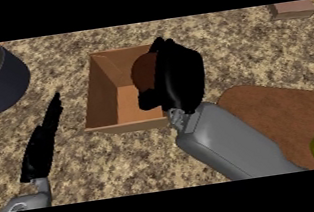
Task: Pick the cupcake from the cutting board and place it in the cardboard box
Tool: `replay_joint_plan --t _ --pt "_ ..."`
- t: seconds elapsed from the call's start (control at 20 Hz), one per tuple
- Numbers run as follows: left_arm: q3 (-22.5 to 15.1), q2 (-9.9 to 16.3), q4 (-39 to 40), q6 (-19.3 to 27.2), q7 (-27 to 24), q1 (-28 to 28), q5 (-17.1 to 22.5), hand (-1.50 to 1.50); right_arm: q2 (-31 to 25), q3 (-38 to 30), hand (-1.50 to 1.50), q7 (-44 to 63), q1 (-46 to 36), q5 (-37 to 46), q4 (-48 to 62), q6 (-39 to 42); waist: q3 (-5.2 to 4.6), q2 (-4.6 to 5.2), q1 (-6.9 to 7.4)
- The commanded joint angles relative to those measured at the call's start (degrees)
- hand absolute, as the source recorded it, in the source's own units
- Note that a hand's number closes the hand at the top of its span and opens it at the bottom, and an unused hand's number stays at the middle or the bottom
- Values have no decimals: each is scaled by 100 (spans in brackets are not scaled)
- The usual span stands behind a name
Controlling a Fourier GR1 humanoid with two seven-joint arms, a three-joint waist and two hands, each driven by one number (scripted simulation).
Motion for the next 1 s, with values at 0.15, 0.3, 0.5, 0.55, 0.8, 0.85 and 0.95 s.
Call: replay_joint_plan --t 0.15,0.3,0.5,0.55,0.8,0.85,0.95 --pt "57 58 -40 -48 165 -161 25 0 61 -250 -150 611 -364 -730 1544 -1445 8 20 42" --pt "116 43 287 -3 165 -408 -9 0 61 -259 -150 382 -817 -1065 2036 -1788 5 25 -19" --pt "27 -22 -64 -101 34 28 113 0 61 -332 -150 91 -810 -1086 2173 -2754 8 -5 43" --pt "30 -23 -35 -37 46 -38 48 0 61 -597 -150 -168 -822 -941 2347 -3068 10 16 13" --pt "71 -65 31 119 201 -77 -52 0 62 -889 -150 -298 -866 -596 2147 -4391 14 -28 -141" --pt "141 60 -50 26 147 43 1 0 62 -944 -150 -312 -720 -582 2031 -4601 15 -57 -181" --pt "112 81 -146 -54 149 126 34 0 62 -832 -150 -151 -641 -588 1865 -5001 14 -77 -180"
